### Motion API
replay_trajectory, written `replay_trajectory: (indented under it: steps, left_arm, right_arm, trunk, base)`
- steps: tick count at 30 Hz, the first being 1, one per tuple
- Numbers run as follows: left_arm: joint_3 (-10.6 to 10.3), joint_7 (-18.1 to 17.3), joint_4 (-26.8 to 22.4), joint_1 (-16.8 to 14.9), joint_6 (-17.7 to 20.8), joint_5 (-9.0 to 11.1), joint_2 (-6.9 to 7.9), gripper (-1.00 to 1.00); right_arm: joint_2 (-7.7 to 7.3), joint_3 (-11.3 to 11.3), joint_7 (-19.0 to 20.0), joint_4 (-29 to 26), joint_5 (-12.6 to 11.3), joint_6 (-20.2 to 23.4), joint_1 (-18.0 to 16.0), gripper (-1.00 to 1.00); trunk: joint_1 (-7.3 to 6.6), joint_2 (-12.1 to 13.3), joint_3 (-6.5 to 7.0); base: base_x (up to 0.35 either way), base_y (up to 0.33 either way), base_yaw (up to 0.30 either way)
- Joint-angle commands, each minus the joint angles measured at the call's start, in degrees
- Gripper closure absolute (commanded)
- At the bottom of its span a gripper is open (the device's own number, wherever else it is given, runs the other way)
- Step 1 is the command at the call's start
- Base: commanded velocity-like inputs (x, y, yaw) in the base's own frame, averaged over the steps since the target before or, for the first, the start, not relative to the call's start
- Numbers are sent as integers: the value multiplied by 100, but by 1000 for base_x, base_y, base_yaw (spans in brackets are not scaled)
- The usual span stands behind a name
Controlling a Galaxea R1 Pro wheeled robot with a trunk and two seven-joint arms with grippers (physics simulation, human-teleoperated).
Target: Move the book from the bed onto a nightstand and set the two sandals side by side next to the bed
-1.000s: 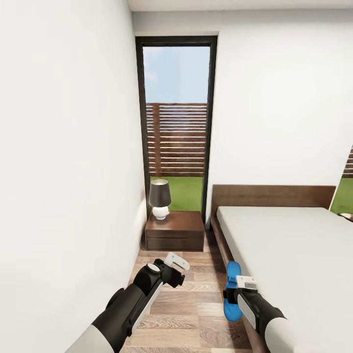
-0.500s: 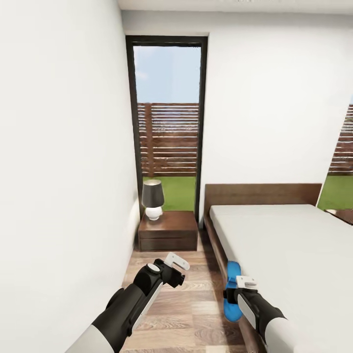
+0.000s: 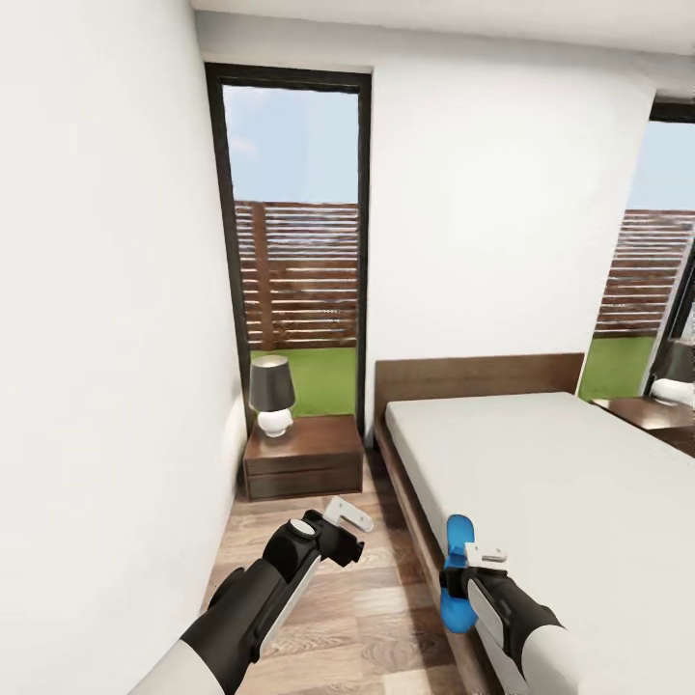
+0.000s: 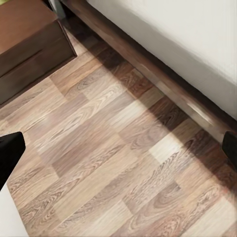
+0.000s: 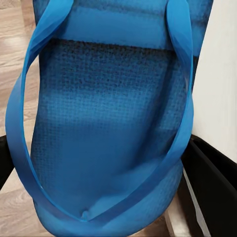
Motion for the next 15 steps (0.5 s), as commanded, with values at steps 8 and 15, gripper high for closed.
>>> replay_trajectory:
  steps: [8,15]
  left_arm:
    - [-1,-14,-4,-2,25,1,0,-100]
    - [0,-14,-5,-2,25,3,0,-100]
  right_arm:
    - [-1,-2,-29,-11,-55,24,1,100]
    - [1,-1,-28,-11,-59,24,1,100]
  trunk:
    - [2,-5,-3]
    - [2,-5,-1]
  base:
    - [0,0,-11]
    - [0,0,-13]
